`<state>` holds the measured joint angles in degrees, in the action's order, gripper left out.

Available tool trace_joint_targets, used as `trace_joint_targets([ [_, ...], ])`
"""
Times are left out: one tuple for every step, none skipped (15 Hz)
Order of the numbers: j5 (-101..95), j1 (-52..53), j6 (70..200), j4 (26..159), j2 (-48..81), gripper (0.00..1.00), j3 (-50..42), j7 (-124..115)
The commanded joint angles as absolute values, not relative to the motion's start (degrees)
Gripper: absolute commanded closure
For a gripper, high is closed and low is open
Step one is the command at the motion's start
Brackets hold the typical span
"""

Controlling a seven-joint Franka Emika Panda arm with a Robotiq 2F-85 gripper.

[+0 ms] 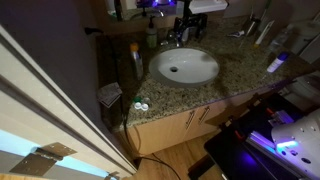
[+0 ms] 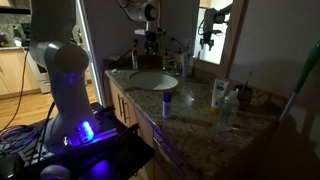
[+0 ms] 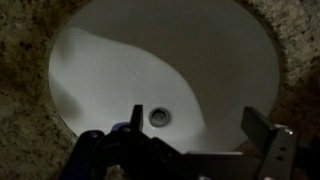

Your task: Move the faucet handle upwards

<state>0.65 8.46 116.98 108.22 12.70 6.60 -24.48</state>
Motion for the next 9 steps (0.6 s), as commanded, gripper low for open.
trace_joint_targets([
  [0.4,7.4,124.4,105.3,16.5,0.00,3.8,-25.1],
  [0.3,7.1,126.3,103.8,17.7,0.00,2.9,-25.0],
  [0.7,6.8,128.4,102.4,19.0,0.00,2.2,-25.0],
  [0.8,6.9,129.1,100.4,20.7,0.00,1.6,-25.2],
  [0.7,7.5,127.5,104.6,17.0,0.00,1.9,-24.7],
  [0.7,7.3,127.9,103.7,17.9,0.00,1.4,-24.7],
  [0.7,7.3,127.9,103.7,18.0,0.00,1.4,-24.7],
  [0.7,7.5,127.8,103.7,18.0,0.00,1.4,-24.7],
  [0.7,7.6,127.8,103.7,17.9,0.00,1.6,-24.7],
])
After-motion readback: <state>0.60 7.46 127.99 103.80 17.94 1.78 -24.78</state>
